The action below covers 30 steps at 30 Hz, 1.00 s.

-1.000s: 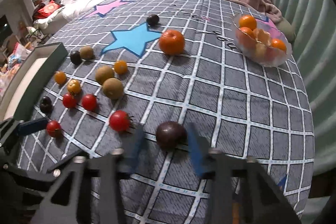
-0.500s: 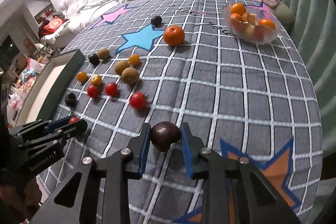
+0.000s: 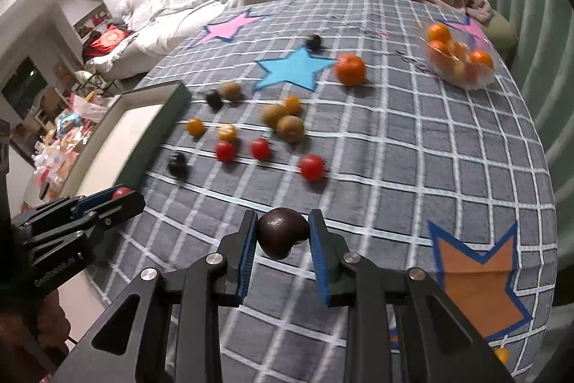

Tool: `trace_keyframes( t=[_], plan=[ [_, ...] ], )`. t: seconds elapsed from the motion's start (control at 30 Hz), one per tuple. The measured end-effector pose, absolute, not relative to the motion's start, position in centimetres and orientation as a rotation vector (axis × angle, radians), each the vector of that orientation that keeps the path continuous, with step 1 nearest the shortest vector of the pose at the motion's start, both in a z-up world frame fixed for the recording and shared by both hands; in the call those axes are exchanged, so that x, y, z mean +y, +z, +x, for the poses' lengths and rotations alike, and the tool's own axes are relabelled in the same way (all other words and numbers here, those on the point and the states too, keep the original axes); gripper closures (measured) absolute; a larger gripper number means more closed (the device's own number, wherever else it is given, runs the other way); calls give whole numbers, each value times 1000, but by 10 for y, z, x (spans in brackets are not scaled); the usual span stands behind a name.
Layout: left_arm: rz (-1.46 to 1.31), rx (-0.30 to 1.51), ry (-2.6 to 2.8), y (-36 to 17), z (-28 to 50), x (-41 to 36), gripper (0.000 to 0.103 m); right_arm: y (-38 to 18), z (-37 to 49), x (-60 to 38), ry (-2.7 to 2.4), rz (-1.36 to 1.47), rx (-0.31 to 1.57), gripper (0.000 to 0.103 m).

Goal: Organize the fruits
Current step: 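Carry both fruits over the white tray and open both tools to drop them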

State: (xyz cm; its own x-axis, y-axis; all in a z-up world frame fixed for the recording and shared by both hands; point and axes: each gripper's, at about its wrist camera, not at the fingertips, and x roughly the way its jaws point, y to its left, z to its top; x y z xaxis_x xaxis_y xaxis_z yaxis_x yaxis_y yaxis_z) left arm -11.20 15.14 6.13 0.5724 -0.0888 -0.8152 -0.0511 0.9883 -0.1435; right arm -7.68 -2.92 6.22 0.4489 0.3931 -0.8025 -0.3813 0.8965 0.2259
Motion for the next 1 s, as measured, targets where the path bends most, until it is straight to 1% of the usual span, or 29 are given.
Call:
trace_keyframes(
  t=[0.27, 0.63, 1.0],
  plan=[
    [-180, 951, 93, 63, -126, 213, 75, 75, -87, 41, 578, -36, 991, 71],
    [-200, 988, 262, 39, -138, 282, 75, 73, -97, 142, 713, -106, 1008, 72],
    [-207, 1033, 305, 17, -137, 308, 75, 54, -96, 191, 732, -192, 1048, 71]
  ],
)
